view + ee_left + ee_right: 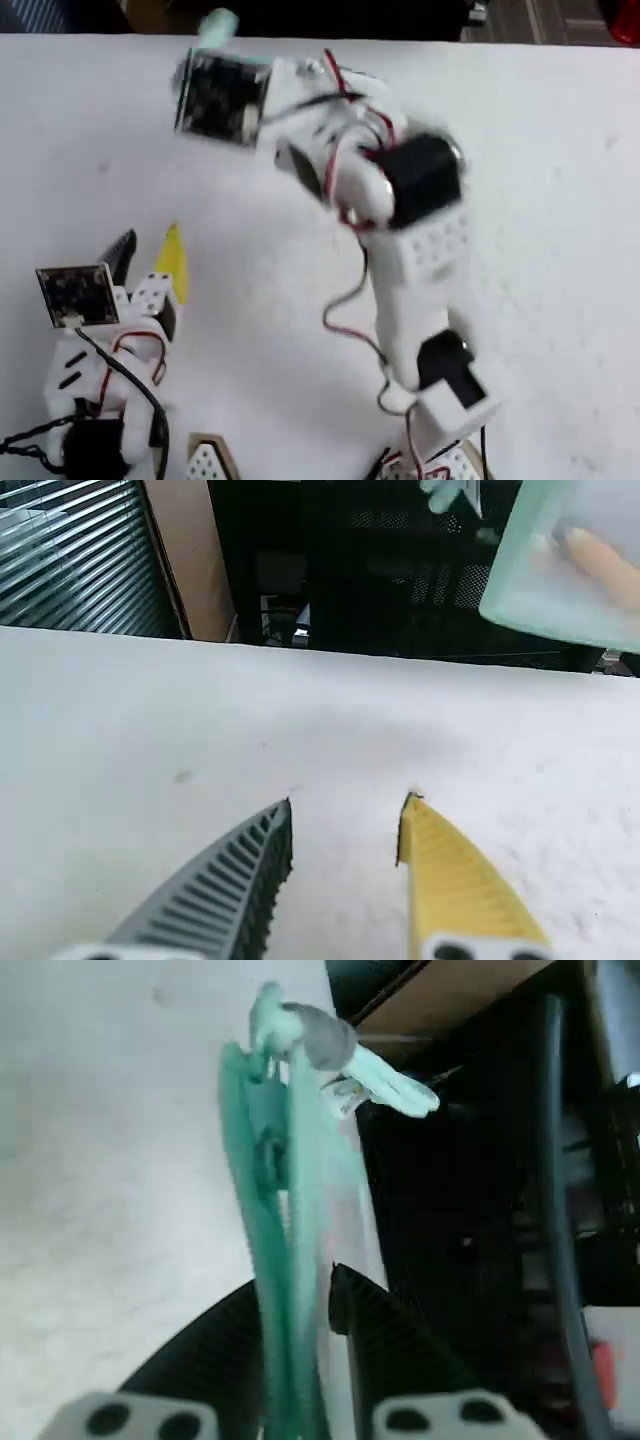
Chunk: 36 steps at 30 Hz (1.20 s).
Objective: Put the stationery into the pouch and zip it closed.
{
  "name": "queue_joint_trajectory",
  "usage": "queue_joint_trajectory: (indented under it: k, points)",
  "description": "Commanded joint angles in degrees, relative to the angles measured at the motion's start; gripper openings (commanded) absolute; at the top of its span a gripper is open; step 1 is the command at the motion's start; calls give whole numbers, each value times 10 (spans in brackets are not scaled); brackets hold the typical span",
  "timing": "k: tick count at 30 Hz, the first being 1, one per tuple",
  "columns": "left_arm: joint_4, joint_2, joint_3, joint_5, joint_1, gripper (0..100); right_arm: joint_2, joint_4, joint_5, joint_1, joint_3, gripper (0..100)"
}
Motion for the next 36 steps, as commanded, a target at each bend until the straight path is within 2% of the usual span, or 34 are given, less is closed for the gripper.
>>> queue_joint_trajectory:
  k: [1,6,10,18,22,25,30,36]
  points:
    - [-17,0,-4,5,-1,190,-56,11,47,-7,113,17]
    - [-17,0,-4,5,-1,190,-136,8,134,-7,401,17]
    - [-17,0,-7,5,-3,190,-218,-20,202,2,578,17]
    - [-20,0,-9,5,-2,190,-364,-90,287,19,780,17]
    - [-17,0,-9,5,25,193,-404,-117,287,20,812,17]
    - [10,0,-10,0,96,194,-414,-160,280,22,830,17]
    - [80,0,-43,-126,211,192,-418,-268,176,60,837,17]
    - [94,0,-56,-135,286,192,-418,-274,164,41,856,17]
